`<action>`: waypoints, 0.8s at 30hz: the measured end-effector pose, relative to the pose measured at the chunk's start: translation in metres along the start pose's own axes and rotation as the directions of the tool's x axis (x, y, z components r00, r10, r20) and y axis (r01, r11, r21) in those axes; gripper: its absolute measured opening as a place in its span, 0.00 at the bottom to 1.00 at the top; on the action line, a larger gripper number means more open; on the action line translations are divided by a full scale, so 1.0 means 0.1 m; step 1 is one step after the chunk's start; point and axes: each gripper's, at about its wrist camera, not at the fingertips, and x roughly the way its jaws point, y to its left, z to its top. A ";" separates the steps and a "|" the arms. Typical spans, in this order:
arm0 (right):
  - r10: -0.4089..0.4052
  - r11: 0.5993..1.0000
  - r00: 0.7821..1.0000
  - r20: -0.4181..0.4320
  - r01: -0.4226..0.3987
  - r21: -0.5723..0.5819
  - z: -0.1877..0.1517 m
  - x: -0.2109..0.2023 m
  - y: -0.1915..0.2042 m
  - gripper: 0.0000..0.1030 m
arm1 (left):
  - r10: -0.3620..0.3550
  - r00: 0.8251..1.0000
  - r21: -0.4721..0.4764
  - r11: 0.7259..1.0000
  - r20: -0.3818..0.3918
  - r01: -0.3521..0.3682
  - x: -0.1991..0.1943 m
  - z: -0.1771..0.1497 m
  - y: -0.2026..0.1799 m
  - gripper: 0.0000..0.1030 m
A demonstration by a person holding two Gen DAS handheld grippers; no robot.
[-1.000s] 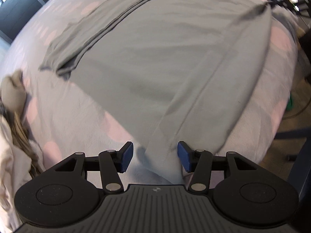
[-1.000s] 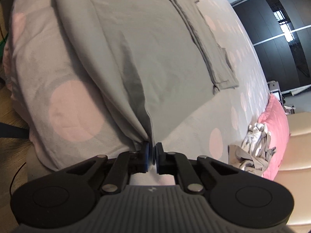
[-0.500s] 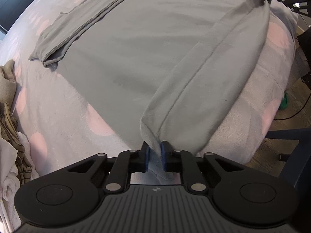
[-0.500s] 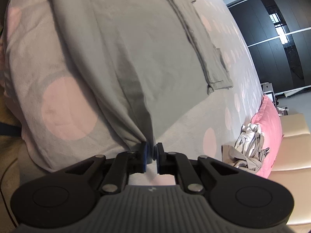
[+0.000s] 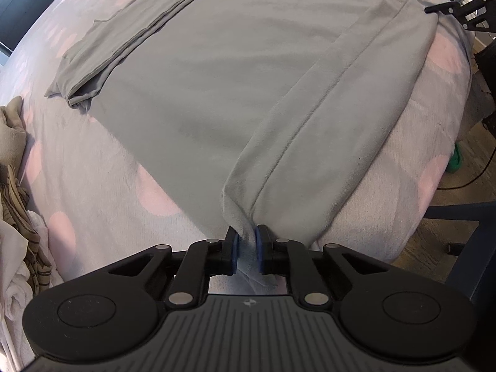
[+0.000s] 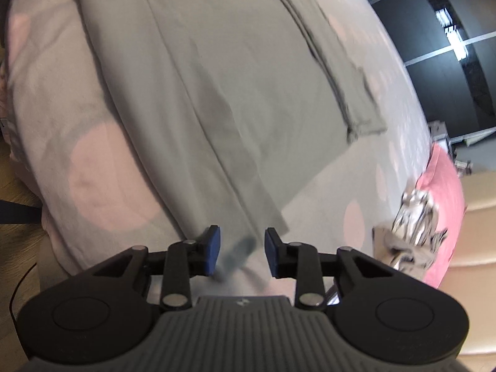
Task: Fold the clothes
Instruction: 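Release the folded side with the right gripper while the left gripper holds it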
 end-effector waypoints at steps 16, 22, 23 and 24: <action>0.040 0.993 0.996 0.080 -0.048 0.105 -0.04 -0.09 -0.16 0.28 | 0.032 0.999 0.007 0.999 0.015 -0.032 -0.07 -0.01 -0.06 0.06; 0.054 0.966 0.995 0.086 -0.074 0.249 -0.05 0.09 -0.42 0.36 | 0.033 0.999 0.001 0.999 0.006 -0.033 -0.04 0.01 -0.04 0.06; 0.061 0.960 0.995 0.084 -0.081 0.269 -0.05 0.12 -0.45 0.38 | 0.032 0.999 0.000 0.999 0.005 -0.032 -0.04 0.01 -0.03 0.06; 0.066 0.955 0.994 0.082 -0.087 0.285 -0.05 0.15 -0.48 0.43 | 0.031 1.000 -0.001 1.000 0.003 -0.031 -0.03 0.02 -0.03 0.06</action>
